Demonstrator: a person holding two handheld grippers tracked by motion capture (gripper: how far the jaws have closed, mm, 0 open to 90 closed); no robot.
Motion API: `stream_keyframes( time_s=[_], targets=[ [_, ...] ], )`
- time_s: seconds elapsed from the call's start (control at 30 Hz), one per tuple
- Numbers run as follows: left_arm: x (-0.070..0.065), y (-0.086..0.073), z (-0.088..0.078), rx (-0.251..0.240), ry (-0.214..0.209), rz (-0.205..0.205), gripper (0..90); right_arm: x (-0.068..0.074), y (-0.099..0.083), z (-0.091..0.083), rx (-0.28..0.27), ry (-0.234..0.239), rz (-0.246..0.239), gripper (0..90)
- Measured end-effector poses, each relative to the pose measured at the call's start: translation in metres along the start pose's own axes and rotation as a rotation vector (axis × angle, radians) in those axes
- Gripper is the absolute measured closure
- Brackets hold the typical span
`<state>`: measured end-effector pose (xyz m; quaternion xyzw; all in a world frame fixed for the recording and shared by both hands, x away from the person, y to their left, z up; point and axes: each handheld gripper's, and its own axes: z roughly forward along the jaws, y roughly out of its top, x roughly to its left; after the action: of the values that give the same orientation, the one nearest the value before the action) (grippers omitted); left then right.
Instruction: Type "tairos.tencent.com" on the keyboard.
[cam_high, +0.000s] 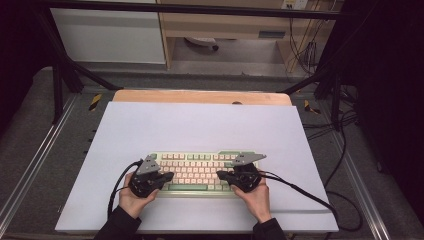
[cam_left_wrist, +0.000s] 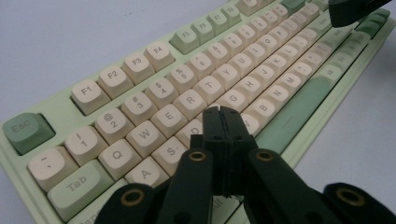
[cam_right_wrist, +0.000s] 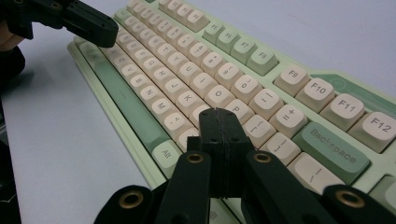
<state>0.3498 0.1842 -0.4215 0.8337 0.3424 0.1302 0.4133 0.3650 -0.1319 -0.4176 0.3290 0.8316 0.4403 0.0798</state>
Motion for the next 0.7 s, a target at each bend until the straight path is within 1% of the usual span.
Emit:
stream_keyframes(
  time_s=[0.3, 0.43, 0.7],
  targets=[
    [-0.006, 0.001, 0.007, 0.009, -0.003, 0.002, 90.0, 0.000, 0.000, 0.001, 0.001, 0.001, 0.002, 90.0],
    [-0.008, 0.001, 0.010, 0.016, -0.006, 0.010, 90.0, 0.000, 0.000, 0.001, 0.001, 0.001, 0.002, 90.0],
    [-0.009, 0.000, 0.012, 0.028, -0.006, 0.017, 90.0, 0.000, 0.000, 0.000, 0.000, 0.001, 0.000, 90.0]
  ],
)
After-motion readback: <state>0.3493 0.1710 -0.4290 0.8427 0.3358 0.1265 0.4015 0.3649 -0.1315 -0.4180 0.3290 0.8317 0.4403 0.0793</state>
